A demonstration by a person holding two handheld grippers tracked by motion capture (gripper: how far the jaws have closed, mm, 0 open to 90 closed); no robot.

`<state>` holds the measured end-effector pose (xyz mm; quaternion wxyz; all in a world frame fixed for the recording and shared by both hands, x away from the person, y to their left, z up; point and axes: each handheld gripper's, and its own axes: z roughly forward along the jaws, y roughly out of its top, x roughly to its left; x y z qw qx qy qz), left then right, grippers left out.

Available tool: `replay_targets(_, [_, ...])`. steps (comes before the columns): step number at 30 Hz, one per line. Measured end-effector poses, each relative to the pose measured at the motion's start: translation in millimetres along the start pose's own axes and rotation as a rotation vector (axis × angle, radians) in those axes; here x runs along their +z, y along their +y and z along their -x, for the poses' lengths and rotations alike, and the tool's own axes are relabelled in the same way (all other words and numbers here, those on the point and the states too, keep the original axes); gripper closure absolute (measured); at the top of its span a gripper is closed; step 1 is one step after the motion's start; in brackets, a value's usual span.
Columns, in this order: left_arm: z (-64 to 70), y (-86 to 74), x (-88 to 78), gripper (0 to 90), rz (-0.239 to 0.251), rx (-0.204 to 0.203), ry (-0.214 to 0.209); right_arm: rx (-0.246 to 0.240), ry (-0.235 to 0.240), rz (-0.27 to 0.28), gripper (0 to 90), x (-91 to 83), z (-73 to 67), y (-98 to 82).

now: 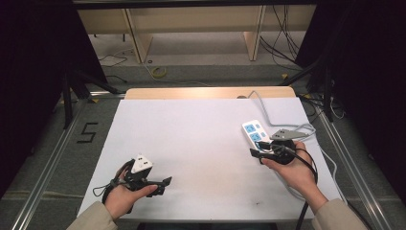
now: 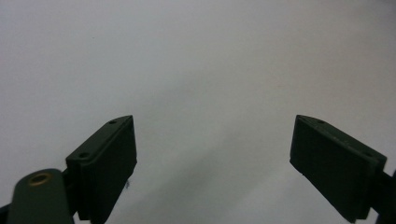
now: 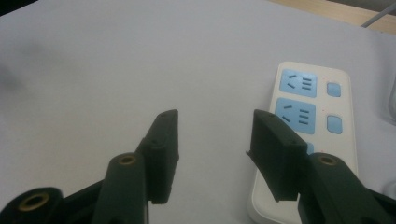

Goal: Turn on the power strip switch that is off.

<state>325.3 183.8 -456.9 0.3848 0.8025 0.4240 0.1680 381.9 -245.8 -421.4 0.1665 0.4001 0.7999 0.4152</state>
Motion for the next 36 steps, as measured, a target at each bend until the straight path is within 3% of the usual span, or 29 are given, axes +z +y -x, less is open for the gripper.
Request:
replay_targets(19, [-0.2,-0.4,-1.8,14.2,0.004,0.005,0.001,0.000,0.063,0.071,40.3,-22.3,-11.2,-36.0])
replay_targets(36, [1.0,0.1,-2.0,14.3,0.008,-0.004,-0.005,0.012,0.053,0.107,37.4,-30.7,-13.7,-39.3])
